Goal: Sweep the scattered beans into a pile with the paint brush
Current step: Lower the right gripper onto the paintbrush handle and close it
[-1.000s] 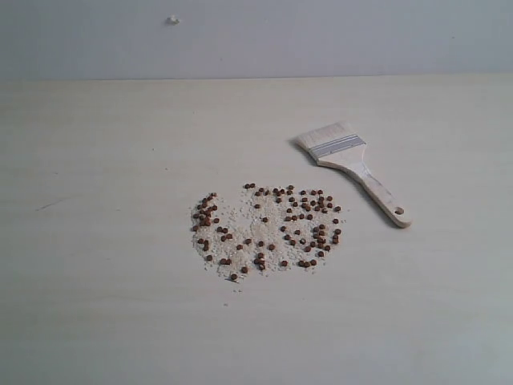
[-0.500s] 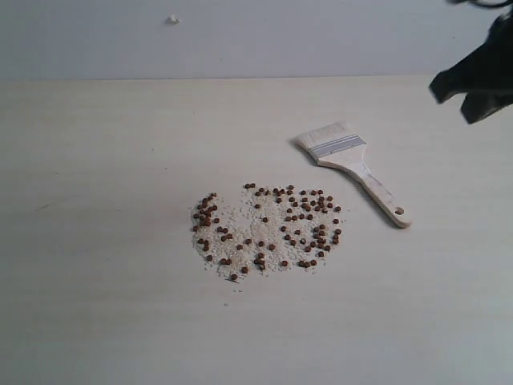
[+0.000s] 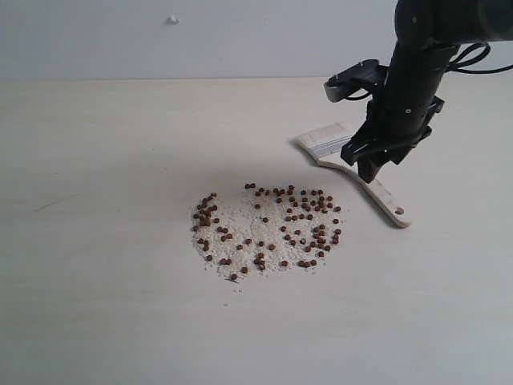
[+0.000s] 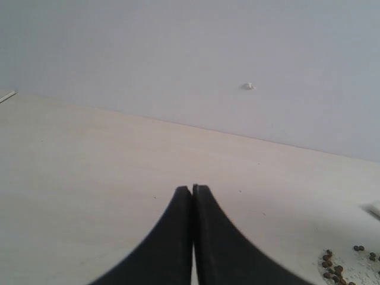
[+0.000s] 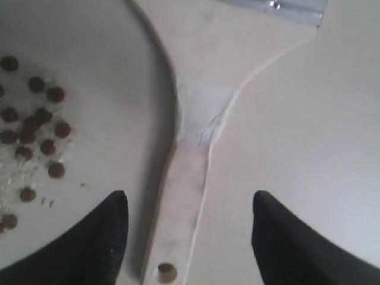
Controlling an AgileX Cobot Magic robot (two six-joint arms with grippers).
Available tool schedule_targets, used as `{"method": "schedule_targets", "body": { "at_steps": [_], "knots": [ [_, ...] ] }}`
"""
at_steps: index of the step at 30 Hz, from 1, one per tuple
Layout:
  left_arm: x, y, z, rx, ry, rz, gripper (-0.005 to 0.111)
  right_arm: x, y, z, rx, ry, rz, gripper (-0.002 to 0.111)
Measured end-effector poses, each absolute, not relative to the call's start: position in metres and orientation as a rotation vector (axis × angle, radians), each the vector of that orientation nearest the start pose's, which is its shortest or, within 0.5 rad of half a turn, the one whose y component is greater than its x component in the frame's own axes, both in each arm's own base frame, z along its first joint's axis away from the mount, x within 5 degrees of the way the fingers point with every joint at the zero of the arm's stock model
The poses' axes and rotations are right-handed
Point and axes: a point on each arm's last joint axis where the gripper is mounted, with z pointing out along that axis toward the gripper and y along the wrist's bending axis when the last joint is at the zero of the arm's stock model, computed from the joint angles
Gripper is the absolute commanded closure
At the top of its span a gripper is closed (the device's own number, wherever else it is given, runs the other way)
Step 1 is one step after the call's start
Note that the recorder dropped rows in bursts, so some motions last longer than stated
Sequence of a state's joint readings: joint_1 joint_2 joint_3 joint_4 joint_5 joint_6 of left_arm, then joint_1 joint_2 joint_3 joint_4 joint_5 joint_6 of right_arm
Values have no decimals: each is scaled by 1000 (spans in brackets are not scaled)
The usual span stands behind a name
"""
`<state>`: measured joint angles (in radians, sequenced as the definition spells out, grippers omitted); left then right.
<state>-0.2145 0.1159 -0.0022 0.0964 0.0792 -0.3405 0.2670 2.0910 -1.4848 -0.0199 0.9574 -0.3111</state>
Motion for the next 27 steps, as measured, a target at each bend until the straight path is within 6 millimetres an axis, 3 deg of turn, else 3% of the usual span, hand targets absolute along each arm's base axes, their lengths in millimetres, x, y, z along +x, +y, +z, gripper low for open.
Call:
{"method": "schedule_targets", "body": {
  "at_steps": [8, 18, 27],
  "knots": [
    [64, -13, 200, -31, 1687, -339, 107, 409, 112, 140, -903, 2808, -13, 52],
    [64, -13, 200, -31, 1687, -339, 107, 409, 114, 112, -953, 2858, 20, 53],
    [64, -13, 200, -31, 1687, -339, 107, 409, 116, 110, -931, 2866, 59, 56]
  ]
}}
